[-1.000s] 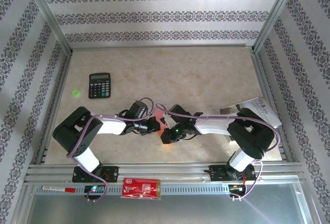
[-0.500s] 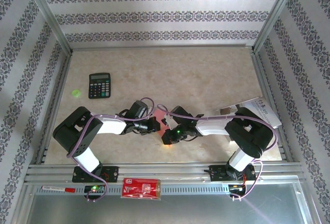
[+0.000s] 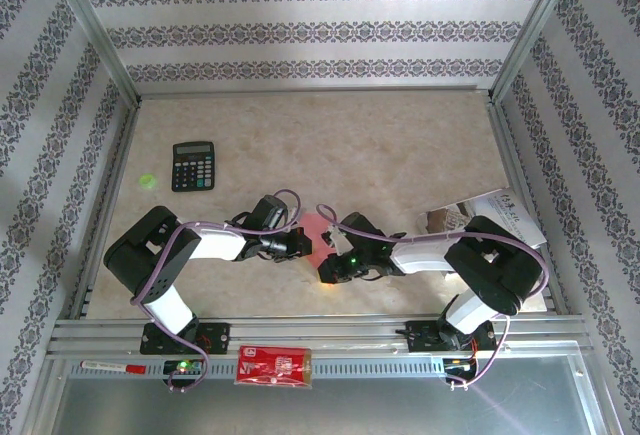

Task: Fold a paper plane with a square sheet of paper (pick it up from the middle)
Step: Perform the third fold on the triangle at the bottom-center of the table.

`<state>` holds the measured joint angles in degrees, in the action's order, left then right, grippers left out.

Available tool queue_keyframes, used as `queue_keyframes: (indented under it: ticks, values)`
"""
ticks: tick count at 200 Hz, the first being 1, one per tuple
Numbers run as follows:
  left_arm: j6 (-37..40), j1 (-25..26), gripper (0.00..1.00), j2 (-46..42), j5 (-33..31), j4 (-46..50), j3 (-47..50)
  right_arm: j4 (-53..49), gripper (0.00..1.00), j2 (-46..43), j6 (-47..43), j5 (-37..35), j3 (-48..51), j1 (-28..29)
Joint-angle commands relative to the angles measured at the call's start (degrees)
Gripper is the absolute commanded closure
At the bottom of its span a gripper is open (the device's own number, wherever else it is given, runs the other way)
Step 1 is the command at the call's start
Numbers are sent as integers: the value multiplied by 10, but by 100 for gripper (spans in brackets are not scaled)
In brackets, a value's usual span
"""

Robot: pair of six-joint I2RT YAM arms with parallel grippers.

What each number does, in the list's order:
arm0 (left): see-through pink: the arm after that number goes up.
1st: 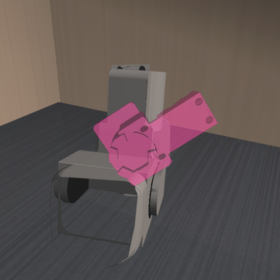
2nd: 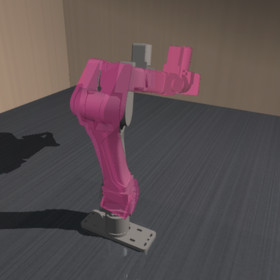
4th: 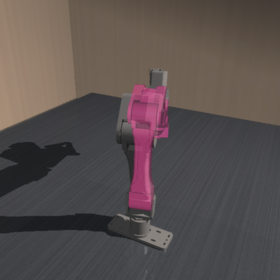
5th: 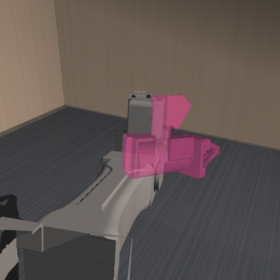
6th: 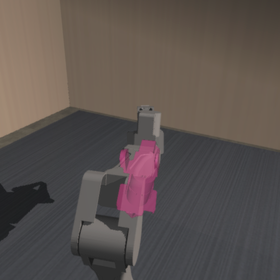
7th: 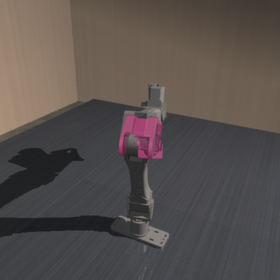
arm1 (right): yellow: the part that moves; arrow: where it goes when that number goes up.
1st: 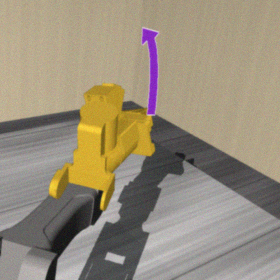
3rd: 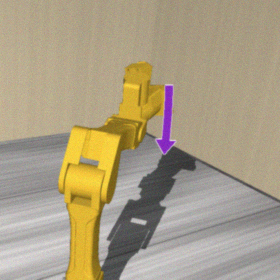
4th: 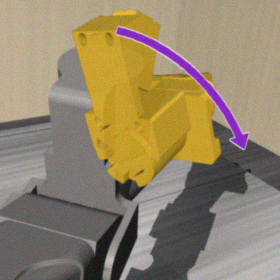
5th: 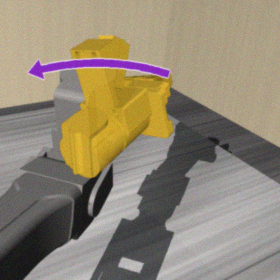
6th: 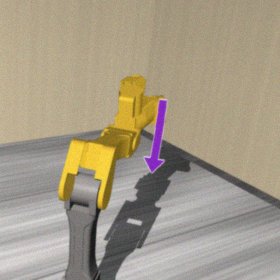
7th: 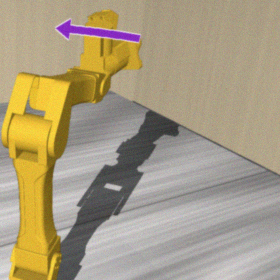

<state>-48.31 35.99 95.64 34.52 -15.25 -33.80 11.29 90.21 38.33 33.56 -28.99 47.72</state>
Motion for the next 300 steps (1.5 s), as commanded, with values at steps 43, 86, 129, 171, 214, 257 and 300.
queue_keyframes:
  ticks: [43, 86, 129, 171, 214, 257, 300]
  values:
    - [26, -2, 100, 39, -49, 116, 19, -82, 99, -14, 37, 11, 69, 4]
    - [28, -1, 100, 39, -52, 122, 17, -93, 100, -42, 43, 8, 83, 4]
    - [26, -1, 100, 35, -50, 121, 18, -105, 100, -84, 50, 10, 88, -5]
    - [22, -1, 100, 38, -43, 113, 15, -112, 100, -115, 44, 31, 12, -32]
    - [20, -1, 100, 38, -42, 113, 12, -106, 100, -67, 22, 47, -50, -60]
    - [22, -1, 100, 39, -40, 121, 2, -83, 100, -2, 12, 57, -72, -71]
    - [23, 0, 100, 39, -44, 126, -3, -46, 100, 39, 33, 66, -67, -36]
